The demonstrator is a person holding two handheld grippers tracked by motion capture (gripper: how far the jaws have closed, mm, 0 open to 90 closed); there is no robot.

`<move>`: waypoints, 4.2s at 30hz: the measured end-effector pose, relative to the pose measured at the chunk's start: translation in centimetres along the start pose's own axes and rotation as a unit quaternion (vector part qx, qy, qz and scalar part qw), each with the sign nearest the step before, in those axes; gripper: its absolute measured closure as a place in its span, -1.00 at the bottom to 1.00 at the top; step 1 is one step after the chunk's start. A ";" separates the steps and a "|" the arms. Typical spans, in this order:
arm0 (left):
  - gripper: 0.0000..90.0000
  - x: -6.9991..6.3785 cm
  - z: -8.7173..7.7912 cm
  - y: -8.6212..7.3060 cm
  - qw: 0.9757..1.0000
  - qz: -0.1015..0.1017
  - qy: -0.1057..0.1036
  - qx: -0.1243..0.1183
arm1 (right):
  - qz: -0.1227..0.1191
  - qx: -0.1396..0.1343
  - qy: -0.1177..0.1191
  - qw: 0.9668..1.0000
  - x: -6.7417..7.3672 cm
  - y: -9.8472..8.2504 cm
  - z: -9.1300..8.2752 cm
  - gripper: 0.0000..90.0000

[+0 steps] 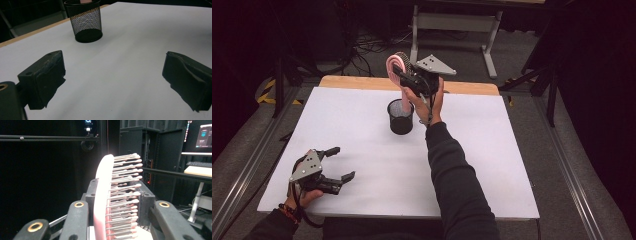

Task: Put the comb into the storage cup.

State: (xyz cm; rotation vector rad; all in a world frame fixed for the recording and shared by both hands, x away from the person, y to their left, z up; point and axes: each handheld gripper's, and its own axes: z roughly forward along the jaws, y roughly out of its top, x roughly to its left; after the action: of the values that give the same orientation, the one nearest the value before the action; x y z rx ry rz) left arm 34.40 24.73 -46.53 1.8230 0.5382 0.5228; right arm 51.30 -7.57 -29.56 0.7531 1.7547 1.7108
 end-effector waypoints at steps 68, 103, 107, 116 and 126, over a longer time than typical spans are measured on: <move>-0.89 -0.3 0.5 -0.2 1.000 -0.001 0.004 0.017 | 0.031 0.059 -0.024 0.997 -0.4 -6.7 -0.5 0.07; -0.87 -0.5 0.7 -0.2 1.000 0.007 -0.001 0.025 | 0.034 0.090 -0.087 0.992 -2.5 -8.6 -1.2 0.12; -0.87 -0.6 0.8 -0.2 1.000 0.007 -0.002 0.026 | 0.034 0.093 -0.085 0.991 -2.8 -8.7 -1.3 0.13; -0.87 -0.5 0.7 -0.2 1.000 0.007 -0.003 0.025 | 0.029 0.093 -0.088 0.991 -2.6 -8.8 -1.3 0.13; -0.87 -0.6 0.8 -0.2 1.000 0.008 -0.003 0.027 | 0.016 0.096 -0.093 0.991 -2.3 -8.8 -1.5 0.06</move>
State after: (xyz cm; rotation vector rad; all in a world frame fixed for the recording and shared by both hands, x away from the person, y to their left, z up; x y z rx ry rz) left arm 34.39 23.87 -46.97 1.8808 0.5375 0.5184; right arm 51.73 -10.49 -38.31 0.9957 1.8013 1.4539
